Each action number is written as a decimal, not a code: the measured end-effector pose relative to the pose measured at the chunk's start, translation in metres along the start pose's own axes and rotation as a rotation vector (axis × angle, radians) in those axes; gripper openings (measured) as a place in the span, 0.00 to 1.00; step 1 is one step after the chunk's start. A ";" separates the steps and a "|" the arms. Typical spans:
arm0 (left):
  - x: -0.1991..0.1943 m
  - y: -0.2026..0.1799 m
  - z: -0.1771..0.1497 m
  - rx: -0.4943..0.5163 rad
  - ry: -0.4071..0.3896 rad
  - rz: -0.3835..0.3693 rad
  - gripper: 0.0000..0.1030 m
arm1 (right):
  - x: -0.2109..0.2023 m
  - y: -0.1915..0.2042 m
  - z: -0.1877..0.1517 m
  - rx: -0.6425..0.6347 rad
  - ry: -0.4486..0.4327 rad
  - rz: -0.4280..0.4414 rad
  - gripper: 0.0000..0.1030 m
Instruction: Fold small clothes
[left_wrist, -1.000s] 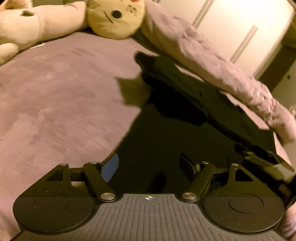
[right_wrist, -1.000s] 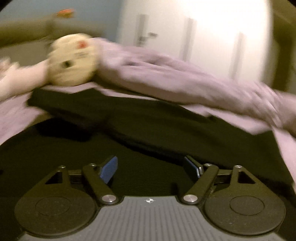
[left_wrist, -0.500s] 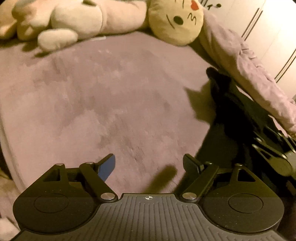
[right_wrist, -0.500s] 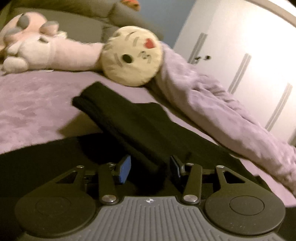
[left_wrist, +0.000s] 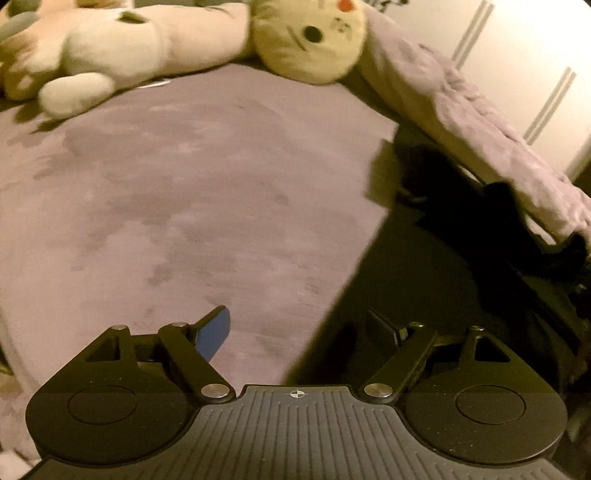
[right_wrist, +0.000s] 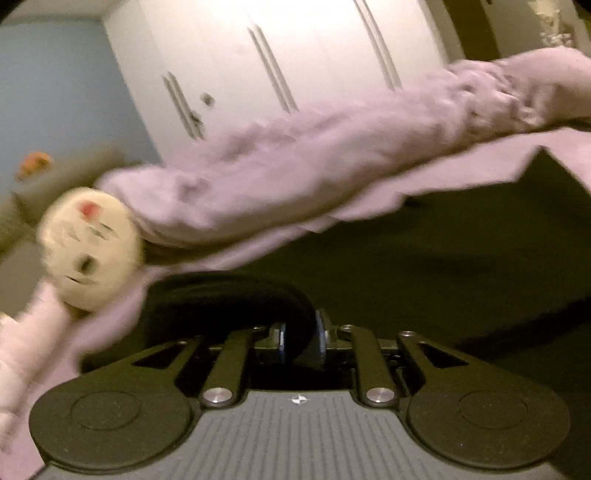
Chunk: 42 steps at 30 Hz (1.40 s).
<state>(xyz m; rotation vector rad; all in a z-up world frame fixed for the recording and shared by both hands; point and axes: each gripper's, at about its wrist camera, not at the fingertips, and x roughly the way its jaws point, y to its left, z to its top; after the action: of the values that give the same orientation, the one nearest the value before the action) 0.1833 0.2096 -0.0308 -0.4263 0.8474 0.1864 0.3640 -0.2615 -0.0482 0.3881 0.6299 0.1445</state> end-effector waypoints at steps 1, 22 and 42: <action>0.001 -0.005 -0.001 0.013 0.003 -0.004 0.83 | 0.000 -0.009 -0.002 0.005 0.018 -0.025 0.16; 0.010 -0.029 -0.013 0.088 0.041 0.018 0.86 | 0.048 -0.082 0.025 0.314 0.123 0.057 0.42; 0.021 -0.057 0.005 0.146 0.002 0.011 0.87 | 0.022 -0.126 0.076 -0.096 0.043 -0.144 0.25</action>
<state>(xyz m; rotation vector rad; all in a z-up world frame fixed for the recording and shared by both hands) 0.2193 0.1600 -0.0277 -0.2851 0.8590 0.1328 0.4293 -0.3952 -0.0539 0.2463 0.6884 0.0453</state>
